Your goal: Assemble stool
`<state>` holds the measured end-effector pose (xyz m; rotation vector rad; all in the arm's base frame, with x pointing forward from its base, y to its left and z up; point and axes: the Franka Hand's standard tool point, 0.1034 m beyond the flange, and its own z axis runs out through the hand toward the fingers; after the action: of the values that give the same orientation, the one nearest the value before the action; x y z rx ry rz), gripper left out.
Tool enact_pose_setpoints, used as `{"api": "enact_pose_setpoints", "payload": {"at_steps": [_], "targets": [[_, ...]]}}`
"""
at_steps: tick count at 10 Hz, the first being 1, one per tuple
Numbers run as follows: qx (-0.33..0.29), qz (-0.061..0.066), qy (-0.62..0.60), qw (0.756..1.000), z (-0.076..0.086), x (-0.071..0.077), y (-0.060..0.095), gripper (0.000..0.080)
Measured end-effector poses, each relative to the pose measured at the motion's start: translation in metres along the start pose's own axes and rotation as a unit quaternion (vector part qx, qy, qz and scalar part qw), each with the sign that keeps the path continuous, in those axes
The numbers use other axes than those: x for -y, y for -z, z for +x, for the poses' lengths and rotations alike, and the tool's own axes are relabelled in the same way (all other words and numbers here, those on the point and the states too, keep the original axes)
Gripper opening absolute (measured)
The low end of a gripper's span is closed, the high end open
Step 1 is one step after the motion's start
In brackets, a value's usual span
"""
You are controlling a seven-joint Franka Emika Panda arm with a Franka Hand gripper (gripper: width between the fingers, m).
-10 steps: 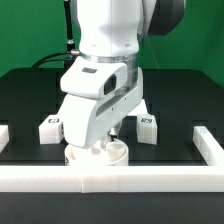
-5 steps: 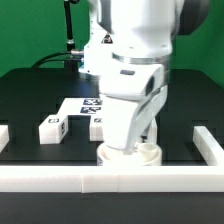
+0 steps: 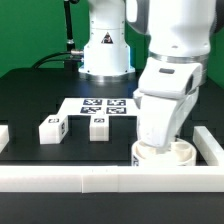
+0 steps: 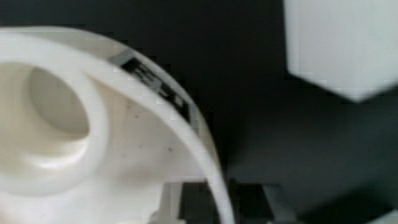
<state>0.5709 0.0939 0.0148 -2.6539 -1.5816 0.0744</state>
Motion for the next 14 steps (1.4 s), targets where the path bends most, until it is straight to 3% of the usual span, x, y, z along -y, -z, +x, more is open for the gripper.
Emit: {"api": "enact_pose_setpoints", "payload": {"at_steps": [3,5,6,7,8,9,10,11,12,14], "targets": [[-0.003,0.000,-0.001,1.000,0.013,0.005,0.002,0.0033],[-0.003,0.000,-0.002,1.000,0.013,0.004,0.003,0.0033],[-0.003,-0.001,-0.002,1.000,0.013,0.004,0.005,0.0146],[-0.001,0.000,-0.002,1.000,0.013,0.004,0.009,0.0146],[0.003,0.004,-0.002,1.000,0.011,0.004,0.015,0.0281],[0.007,0.005,-0.002,1.000,0.011,0.004,0.026,0.0465],[0.013,0.009,-0.003,1.000,0.007,0.004,0.037,0.0583],[0.018,0.010,-0.007,1.000,0.000,0.000,0.050,0.0583],[0.017,0.006,-0.012,1.000,-0.008,-0.006,0.057,0.0636],[0.019,0.005,-0.038,0.999,-0.034,-0.011,0.058,0.0646]]}}
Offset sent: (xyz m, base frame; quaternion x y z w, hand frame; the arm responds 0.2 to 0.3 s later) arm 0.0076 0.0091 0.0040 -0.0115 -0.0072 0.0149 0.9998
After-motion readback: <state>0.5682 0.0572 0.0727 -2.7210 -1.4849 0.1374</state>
